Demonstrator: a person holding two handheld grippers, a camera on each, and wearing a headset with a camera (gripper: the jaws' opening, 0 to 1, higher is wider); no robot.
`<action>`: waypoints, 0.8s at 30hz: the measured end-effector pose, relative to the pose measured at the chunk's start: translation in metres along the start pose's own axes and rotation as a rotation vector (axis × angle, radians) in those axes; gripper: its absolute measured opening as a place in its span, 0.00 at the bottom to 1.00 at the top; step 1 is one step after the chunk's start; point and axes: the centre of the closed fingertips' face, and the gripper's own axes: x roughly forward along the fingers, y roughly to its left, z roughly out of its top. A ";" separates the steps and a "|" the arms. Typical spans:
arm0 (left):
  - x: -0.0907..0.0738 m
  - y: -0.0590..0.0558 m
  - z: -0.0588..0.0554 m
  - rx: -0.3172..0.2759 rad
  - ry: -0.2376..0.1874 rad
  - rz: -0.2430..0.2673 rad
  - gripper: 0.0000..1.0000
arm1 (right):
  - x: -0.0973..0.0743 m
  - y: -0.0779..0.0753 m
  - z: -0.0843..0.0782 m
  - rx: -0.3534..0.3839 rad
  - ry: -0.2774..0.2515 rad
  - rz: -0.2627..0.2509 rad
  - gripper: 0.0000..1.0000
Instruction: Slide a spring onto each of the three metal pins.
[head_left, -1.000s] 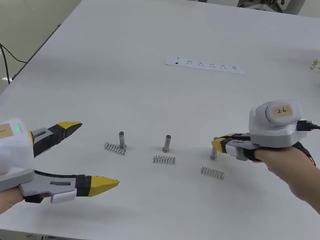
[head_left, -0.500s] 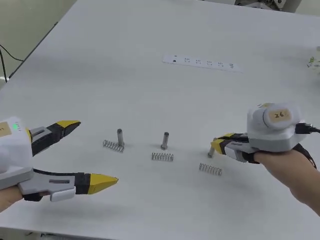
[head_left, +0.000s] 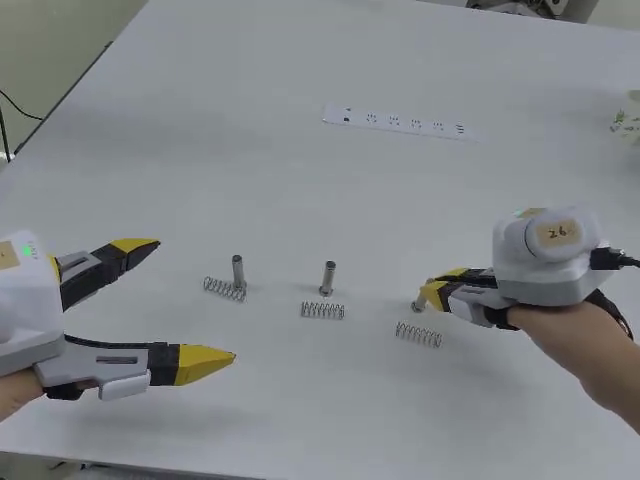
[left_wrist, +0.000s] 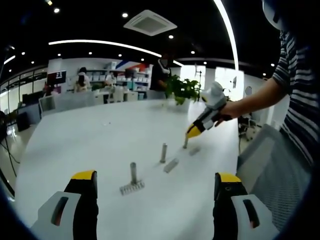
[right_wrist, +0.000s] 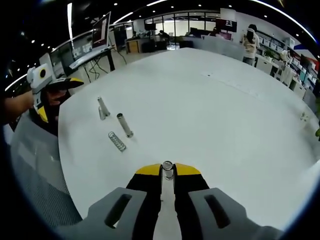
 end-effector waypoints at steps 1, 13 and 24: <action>0.000 0.000 0.000 0.001 0.000 0.000 0.94 | 0.000 0.000 0.000 0.002 0.000 0.000 0.05; -0.001 -0.001 -0.002 -0.001 0.007 0.001 0.94 | -0.002 0.001 0.001 0.025 -0.007 0.005 0.09; -0.001 -0.001 -0.002 -0.001 0.008 -0.001 0.94 | -0.003 0.002 0.006 0.046 -0.025 0.016 0.13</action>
